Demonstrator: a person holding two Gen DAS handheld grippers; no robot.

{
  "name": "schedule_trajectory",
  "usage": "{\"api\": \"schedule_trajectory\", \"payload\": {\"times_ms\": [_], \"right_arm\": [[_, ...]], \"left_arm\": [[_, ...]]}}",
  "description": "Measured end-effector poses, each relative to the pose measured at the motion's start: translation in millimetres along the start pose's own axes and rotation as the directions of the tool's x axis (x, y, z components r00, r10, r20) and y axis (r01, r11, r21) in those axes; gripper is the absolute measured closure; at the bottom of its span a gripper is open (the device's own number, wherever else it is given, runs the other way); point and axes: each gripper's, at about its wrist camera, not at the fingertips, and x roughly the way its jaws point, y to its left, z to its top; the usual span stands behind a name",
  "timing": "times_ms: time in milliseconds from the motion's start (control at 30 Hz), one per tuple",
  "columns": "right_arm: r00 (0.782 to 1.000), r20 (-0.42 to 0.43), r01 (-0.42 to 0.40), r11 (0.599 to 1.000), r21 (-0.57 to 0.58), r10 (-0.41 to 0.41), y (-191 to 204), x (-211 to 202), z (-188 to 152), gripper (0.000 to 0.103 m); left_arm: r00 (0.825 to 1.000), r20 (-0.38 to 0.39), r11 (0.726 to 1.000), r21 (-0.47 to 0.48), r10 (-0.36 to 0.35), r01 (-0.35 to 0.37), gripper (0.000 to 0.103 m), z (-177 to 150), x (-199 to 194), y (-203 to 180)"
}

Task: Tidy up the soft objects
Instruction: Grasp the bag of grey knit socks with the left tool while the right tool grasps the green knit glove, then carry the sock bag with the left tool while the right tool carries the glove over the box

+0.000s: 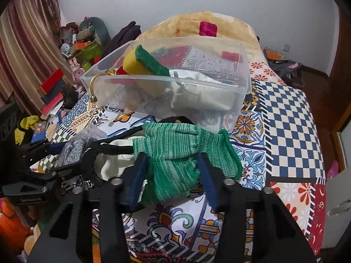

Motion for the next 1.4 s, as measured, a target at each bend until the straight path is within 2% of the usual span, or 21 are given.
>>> {"api": "schedule_trajectory", "payload": {"times_ms": [133,200,267,567,833,967,1000,1067,1133,1167,1333,1367,1400], "right_arm": [[1.000,0.014,0.006,1.000,0.001,-0.006,-1,-3,-1,0.076],[1.000,0.024,0.007,1.000,0.000,-0.007,-2,-7,-1,0.080],[0.999,0.038,0.007,1.000,0.000,-0.007,-2,-12,-1,0.091],[0.993,0.119,0.006,1.000,-0.001,-0.006,0,-36,2,0.095],[0.976,0.219,0.015,1.000,-0.009,-0.013,7,-67,12,0.097],[0.981,0.191,0.046,0.998,-0.047,-0.037,9,-63,10,0.097],[0.984,0.175,0.055,0.997,-0.047,-0.046,9,-58,8,0.096],[0.990,0.132,0.058,0.998,-0.038,-0.052,6,-50,2,0.084],[0.994,0.096,0.057,0.998,-0.022,-0.054,1,-41,-4,0.048],[0.995,0.086,0.061,0.998,-0.015,-0.059,-1,-37,-7,0.045],[0.997,-0.023,0.067,0.998,-0.011,-0.067,-9,-11,-19,0.045],[0.998,-0.040,0.054,0.999,0.001,-0.054,-12,-7,-21,0.046],[0.998,-0.043,0.041,0.999,0.012,-0.041,-15,-6,-21,0.053]], "left_arm": [[1.000,0.012,1.000,-0.005,-0.004,0.004,0.070,0,-5,2],[1.000,0.023,1.000,-0.008,-0.004,0.004,0.073,0,-9,3],[0.999,0.035,1.000,-0.008,0.001,0.000,0.075,0,-13,3],[0.993,0.116,1.000,-0.012,0.010,-0.009,0.076,10,-42,2],[0.976,0.217,1.000,-0.028,-0.005,0.011,0.076,31,-74,5],[0.971,0.238,1.000,-0.024,-0.005,0.011,0.076,35,-80,4],[0.971,0.237,1.000,-0.022,-0.005,0.011,0.076,35,-79,3],[0.973,0.230,1.000,-0.013,-0.006,0.009,0.076,32,-77,1],[0.975,0.221,1.000,-0.004,-0.004,0.006,0.076,30,-74,-1],[0.976,0.217,1.000,-0.002,-0.004,0.004,0.076,30,-72,-2],[0.979,0.202,1.000,-0.005,-0.011,0.012,0.076,28,-66,-3],[0.979,0.202,1.000,-0.005,-0.011,0.012,0.076,28,-65,-3],[0.979,0.201,1.000,-0.006,-0.011,0.013,0.076,28,-65,-3]]}}
